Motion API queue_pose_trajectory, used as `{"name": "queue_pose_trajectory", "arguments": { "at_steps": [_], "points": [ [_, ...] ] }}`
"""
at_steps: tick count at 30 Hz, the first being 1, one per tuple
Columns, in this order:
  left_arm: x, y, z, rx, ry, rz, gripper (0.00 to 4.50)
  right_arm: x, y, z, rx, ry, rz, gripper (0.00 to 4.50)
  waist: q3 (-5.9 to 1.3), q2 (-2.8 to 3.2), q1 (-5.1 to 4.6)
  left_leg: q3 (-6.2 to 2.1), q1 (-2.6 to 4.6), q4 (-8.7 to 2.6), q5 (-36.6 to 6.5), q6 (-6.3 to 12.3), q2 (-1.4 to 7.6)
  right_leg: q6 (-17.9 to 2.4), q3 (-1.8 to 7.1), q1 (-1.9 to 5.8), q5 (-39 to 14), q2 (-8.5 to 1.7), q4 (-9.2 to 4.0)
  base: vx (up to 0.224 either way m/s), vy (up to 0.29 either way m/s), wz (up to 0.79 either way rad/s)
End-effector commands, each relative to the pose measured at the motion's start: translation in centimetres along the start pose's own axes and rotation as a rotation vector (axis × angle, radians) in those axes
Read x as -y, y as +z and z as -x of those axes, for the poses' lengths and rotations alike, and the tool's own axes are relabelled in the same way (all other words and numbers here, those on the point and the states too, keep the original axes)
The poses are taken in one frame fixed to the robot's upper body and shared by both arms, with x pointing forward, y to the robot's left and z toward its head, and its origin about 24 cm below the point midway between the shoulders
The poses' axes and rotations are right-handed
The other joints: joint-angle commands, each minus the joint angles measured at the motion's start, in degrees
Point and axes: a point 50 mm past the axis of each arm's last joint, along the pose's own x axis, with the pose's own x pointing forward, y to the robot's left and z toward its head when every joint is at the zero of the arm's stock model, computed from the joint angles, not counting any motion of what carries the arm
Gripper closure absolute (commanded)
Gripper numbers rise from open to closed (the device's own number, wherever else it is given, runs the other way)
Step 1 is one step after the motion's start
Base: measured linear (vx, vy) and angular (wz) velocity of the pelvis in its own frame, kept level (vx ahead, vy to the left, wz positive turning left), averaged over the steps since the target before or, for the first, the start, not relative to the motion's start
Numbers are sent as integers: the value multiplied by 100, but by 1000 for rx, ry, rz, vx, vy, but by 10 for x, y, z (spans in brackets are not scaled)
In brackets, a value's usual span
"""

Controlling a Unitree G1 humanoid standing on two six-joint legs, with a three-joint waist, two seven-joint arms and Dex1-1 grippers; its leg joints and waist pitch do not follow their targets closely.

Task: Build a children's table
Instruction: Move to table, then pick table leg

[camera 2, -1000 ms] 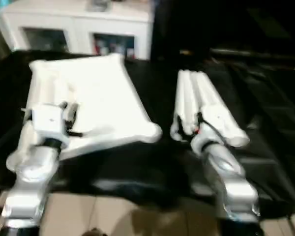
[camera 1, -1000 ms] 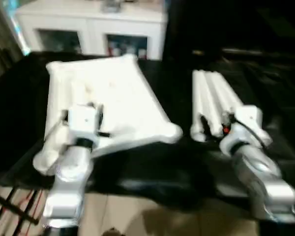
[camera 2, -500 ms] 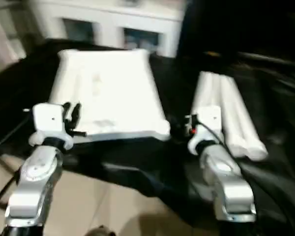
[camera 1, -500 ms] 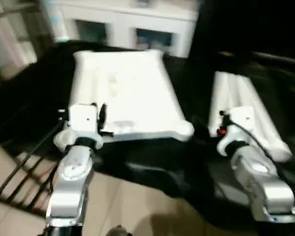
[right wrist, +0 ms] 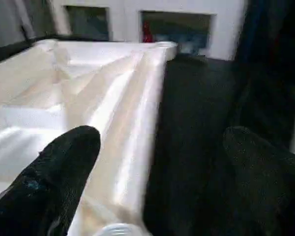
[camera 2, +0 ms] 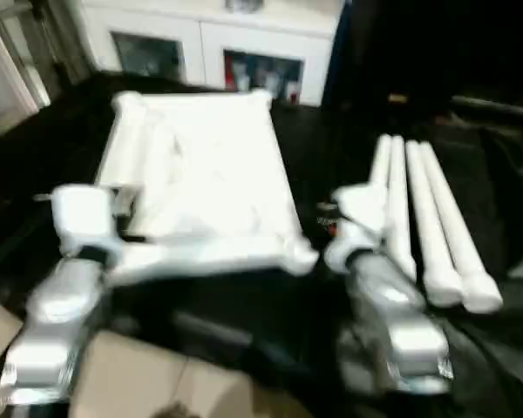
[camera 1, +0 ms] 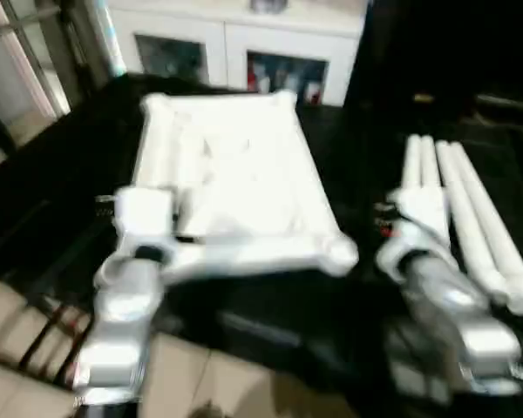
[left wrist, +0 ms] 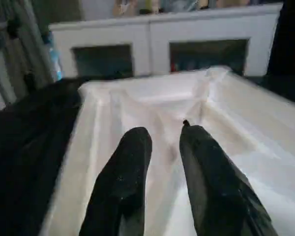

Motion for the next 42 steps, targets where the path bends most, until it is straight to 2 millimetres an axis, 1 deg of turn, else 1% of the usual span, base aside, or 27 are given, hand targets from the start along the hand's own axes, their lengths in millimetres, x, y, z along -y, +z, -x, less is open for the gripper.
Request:
{"name": "queue_pose_trajectory", "arguments": {
  "at_steps": [1,2,3,4,5,6,7,8,9,11,12,13,14,15,18,20,22,23,25,27,28,33,34,36,37,38,42],
  "points": [
    [9,1,0,-1,-38,21,322,6,4,5,7,-24,21,0,-299,-27,-179,2,515,-550,1584,1022,796,-299,38,-293,1113,-167,-328,71,-37,-54],
    [9,1,0,-4,-36,21,322,5,4,5,6,-24,19,0,-174,-309,-54,149,-212,-431,-354,1126,-92,-63,312,394,483,-208,-1059,76,-62,-21],
    [7,0,1,-8,-33,21,322,4,3,5,5,-25,17,0,-272,-383,60,-85,-290,181,-785,898,-209,-671,928,831,-600,-1025,-1347,76,-62,-21],
    [6,0,2,-4,-39,28,322,4,4,5,-2,-38,22,0,-347,-383,99,-240,-492,278,-356,783,-147,-945,901,1085,-472,-1087,-1234,119,-69,-3],
    [5,-1,3,-4,-48,26,322,3,3,5,-12,-50,23,0,-354,-386,96,-332,-586,236,393,528,-162,-1211,765,1100,605,-945,-1119,100,-56,-13],
    [4,-3,5,-17,-57,11,322,2,3,5,-34,-54,9,0,-302,-323,59,-384,-622,170,686,390,-115,-1405,675,1032,1113,-898,-1078,100,-56,-13],
    [3,-6,6,-25,-75,2,322,2,3,6,-54,-45,-13,0,-211,-215,-23,-386,-475,-224,1159,282,21,-1490,337,741,1433,-603,-1041,70,-11,-8],
    [2,-6,8,-22,-101,-4,322,1,3,7,-80,-36,-23,0,-172,-115,-125,-394,-442,-517,1222,457,117,-1204,161,645,1104,-262,-979,60,0,-7],
    [2,-6,9,-20,-116,-9,322,1,2,7,-96,-30,-28,0,-293,-28,-121,-457,-226,-366,1324,439,241,-994,230,522,1318,-160,-865,60,0,-7],
    [1,-10,13,-37,-165,-19,322,0,0,4,-119,-11,-68,0,-333,-126,-108,-485,-222,-290,2404,430,234,-1087,300,515,2576,-177,-732,38,11,-3],
    [2,-12,15,-51,-195,-19,302,1,-1,2,-126,2,-83,0,-257,-182,-93,-434,-225,-310,2232,419,186,-1180,315,459,2477,-181,-769,0,0,0],
    [3,-12,16,-58,-215,-17,302,2,-2,1,-131,4,-87,0,-217,-206,-89,-417,-246,-365,1850,388,182,-1210,316,478,2139,-203,-820,0,0,0],
    [7,-10,20,-81,-305,-40,302,6,-6,-2,-179,-9,-83,0,-185,-269,-71,-400,-232,-443,998,280,214,-1249,336,502,1390,-275,-906,0,0,0],
    [9,-7,21,-77,-345,-43,302,6,-5,-4,-190,-9,-84,0,-144,-203,-62,-428,-214,-523,314,126,246,-1244,344,502,752,-318,-934,0,0,0],
    [15,2,24,-57,-490,-46,271,7,-2,-12,-231,-8,-92,0,-57,-178,-91,-432,-153,-625,-713,-203,277,-1131,375,460,-202,-352,-1032,-62,-18,1],
    [17,7,22,-42,-564,-54,262,10,4,-20,-254,-11,-64,0,2,-247,-124,-413,-156,-682,-1214,-300,242,-941,401,459,-1040,-368,-1129,-62,-19,-2],
    [22,12,19,-24,-632,-60,250,16,9,-25,-271,-29,-45,0,-28,-253,-105,-381,-114,-680,-1177,-292,224,-844,429,441,-1341,-376,-1161,-30,-11,-1],
    [24,17,16,-17,-676,-60,237,20,14,-28,-278,-40,-39,0,-29,-185,-75,-368,-105,-676,-1052,-309,222,-822,441,422,-1274,-372,-1159,0,0,0],
    [26,23,12,-14,-737,-68,221,24,21,-32,-279,-52,-32,0,-48,-244,-70,-330,-126,-669,-794,-289,223,-823,435,446,-963,-350,-1140,0,0,0],
    [29,29,10,-36,-870,-80,217,30,30,-44,-282,-105,-15,0,-32,-141,-109,-295,-141,-677,-778,-341,193,-876,415,420,-949,-320,-1144,0,0,0],
    [31,30,9,-46,-902,-95,203,33,31,-48,-304,-130,-4,0,-41,-162,-107,-293,-155,-676,-704,-346,185,-890,410,442,-909,-315,-1123,0,0,0],
    [33,27,16,-106,-1005,-169,167,44,29,-48,-428,-189,-67,0,-142,-120,-83,-257,-200,-592,336,-221,175,-1127,395,526,737,-269,-954,0,0,0],
    [33,27,18,-112,-1022,-180,157,45,28,-47,-444,-195,-74,0,-193,-187,-87,-250,-207,-574,481,-183,169,-1160,389,565,958,-258,-932,0,0,0],
    [33,26,22,-133,-1070,-207,157,44,26,-47,-481,-193,-84,0,-219,-178,-75,-237,-240,-533,894,-81,149,-1246,365,560,1601,-230,-858,0,0,0],
    [33,26,24,-139,-1082,-214,157,44,26,-47,-489,-189,-89,0,-212,-235,-94,-220,-251,-542,866,-45,148,-1263,362,570,1583,-225,-875,0,0,0],
    [33,25,28,-176,-1136,-224,157,43,22,-48,-533,-177,-91,0,-202,-163,-76,-231,-247,-551,756,-50,167,-1286,356,555,1381,-252,-876,0,0,0],
    [34,26,28,-190,-1162,-214,157,39,20,-51,-548,-131,-108,0,-188,-138,-71,-216,-222,-575,321,-204,217,-1303,363,530,685,-281,-936,0,0,0]
  ]
}}
